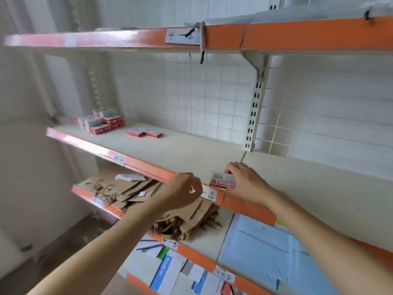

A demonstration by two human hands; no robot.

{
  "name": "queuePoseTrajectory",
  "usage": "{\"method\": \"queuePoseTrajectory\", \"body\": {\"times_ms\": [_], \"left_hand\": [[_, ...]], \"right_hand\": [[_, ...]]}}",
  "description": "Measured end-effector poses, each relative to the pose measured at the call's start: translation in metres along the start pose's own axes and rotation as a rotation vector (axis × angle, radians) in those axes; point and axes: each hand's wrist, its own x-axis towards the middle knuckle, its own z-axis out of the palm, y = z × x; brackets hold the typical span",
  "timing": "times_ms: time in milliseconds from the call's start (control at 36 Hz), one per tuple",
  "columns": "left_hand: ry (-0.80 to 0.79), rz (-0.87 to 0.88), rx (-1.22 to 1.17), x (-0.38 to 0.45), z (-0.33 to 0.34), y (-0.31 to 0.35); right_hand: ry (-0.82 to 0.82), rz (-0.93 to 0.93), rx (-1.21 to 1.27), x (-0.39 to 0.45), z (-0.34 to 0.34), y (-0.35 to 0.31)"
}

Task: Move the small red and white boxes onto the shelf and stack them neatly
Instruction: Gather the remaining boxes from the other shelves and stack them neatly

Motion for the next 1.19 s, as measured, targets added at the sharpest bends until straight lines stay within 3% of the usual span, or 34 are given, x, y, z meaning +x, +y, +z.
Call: {"method": "queuePoseTrajectory", "body": {"times_ms": [250, 444, 778, 1000, 1194], "left_hand": [[0.046, -0.150, 0.093, -0.077, -0.071, -0.123], [0.087, -0.263, 0.077, -0.102, -0.089, -0.181], [0.152, -0.252, 0.094, -0.038, -0.105, -0.247], [0.118, -0.200, 0.081, 0.032, -0.128, -0.292], [0.078, -0.156, 0.050, 0.084, -0.113, -0.321]], "right_hand": [[-0.137, -0.165, 0.047, 0.085, 0.072, -0.133], [-0.177, -0.264, 0.017, 0.137, 0.092, -0.180], [-0.134, -0.251, 0.032, 0.244, 0.109, -0.171], [-0.121, -0.026, 0.134, 0.324, 0.119, -0.129], [-0.141, 0.127, 0.155, 0.336, 0.149, -0.107]]}}
